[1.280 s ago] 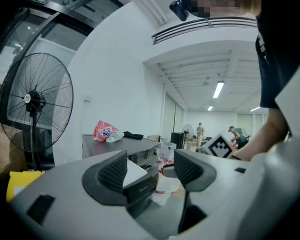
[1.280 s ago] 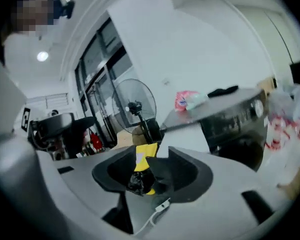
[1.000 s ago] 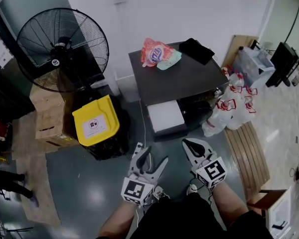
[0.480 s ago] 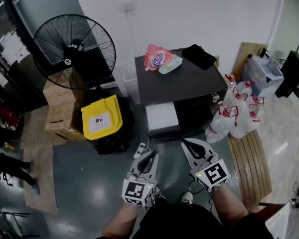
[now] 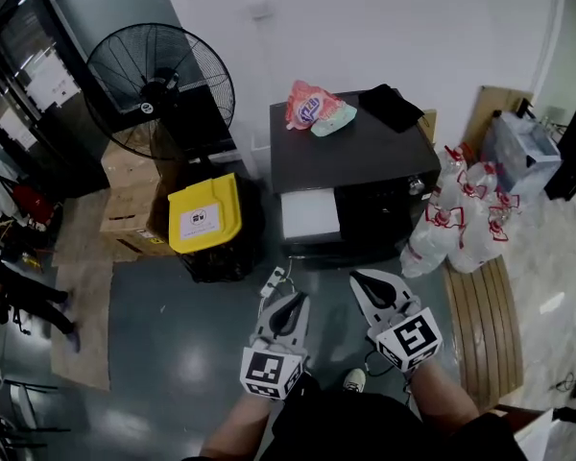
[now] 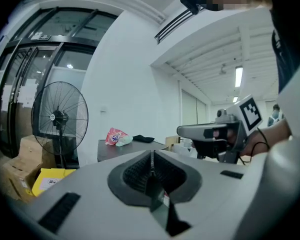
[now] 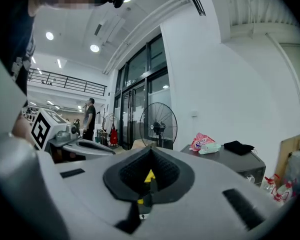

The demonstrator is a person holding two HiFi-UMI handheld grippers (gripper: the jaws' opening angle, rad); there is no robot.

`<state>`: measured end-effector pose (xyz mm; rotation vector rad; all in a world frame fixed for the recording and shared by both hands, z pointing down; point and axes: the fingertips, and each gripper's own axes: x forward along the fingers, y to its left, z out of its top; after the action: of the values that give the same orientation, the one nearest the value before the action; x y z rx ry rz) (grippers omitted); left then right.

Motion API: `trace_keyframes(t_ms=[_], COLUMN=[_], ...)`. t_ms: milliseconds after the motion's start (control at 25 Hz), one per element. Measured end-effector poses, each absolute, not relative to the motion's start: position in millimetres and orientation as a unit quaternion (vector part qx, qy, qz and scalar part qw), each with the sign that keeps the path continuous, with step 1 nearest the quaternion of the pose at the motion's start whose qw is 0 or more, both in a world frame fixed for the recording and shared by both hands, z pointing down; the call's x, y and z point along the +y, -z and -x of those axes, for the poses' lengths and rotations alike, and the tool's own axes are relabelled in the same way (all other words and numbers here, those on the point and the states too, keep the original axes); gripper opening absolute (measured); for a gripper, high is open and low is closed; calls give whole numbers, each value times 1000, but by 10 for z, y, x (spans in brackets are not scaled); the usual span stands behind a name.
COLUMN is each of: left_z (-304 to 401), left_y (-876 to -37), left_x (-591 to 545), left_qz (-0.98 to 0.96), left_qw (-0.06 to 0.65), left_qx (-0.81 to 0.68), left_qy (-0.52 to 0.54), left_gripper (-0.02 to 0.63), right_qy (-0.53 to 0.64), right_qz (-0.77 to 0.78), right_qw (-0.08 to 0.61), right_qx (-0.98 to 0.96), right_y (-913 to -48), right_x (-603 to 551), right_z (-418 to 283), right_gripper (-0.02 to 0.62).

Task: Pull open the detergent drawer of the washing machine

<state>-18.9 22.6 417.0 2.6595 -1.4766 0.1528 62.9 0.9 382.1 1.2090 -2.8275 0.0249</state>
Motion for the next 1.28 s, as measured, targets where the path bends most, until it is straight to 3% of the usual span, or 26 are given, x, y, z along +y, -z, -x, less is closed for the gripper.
trace_keyframes(t_ms=[1280], left_z=[-308], left_y=[-4241], left_x=[269], left_qz=[-873], left_qw=[47], left_qx=[-482], left_qy=[-59], left_gripper=[20], right_qy=[-27], right_qz=[-385], right_qw=[36], right_qx=[-922], right_y=[-3982], right_x=[80], right_z=[-1058], right_gripper=[3])
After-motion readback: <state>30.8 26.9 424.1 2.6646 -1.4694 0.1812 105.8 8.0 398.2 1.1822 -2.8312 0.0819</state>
